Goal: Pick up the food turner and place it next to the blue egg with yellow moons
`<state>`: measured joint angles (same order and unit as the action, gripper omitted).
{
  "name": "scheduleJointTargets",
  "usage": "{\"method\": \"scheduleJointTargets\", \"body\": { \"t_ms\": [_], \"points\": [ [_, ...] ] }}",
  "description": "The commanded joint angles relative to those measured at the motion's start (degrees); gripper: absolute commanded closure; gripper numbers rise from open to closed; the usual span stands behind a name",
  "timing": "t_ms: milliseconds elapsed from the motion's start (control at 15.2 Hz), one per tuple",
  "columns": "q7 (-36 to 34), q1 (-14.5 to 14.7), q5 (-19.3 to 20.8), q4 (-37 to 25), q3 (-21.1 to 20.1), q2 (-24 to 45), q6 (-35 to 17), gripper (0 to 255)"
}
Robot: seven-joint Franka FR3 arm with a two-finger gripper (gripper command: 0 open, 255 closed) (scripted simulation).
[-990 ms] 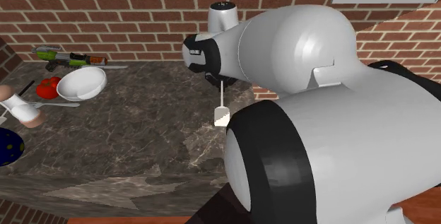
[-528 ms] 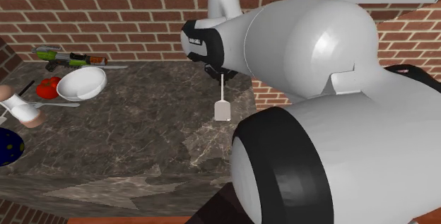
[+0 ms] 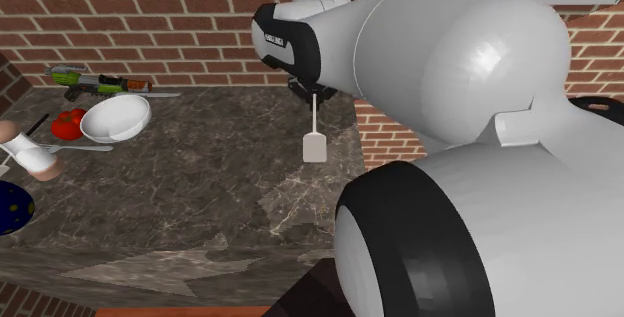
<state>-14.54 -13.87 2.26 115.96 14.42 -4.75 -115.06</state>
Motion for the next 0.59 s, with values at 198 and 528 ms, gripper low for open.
{"method": "scheduleJointTargets", "body": {
  "t_ms": [198, 528],
  "points": [
    [0.0, 0.0, 0.1, -3.5, -0.1, -0.5, 4.0, 255],
    [0.0, 0.1, 0.1, -7.0, -0.2, -0.8, 7.8, 255]
  ]
}}
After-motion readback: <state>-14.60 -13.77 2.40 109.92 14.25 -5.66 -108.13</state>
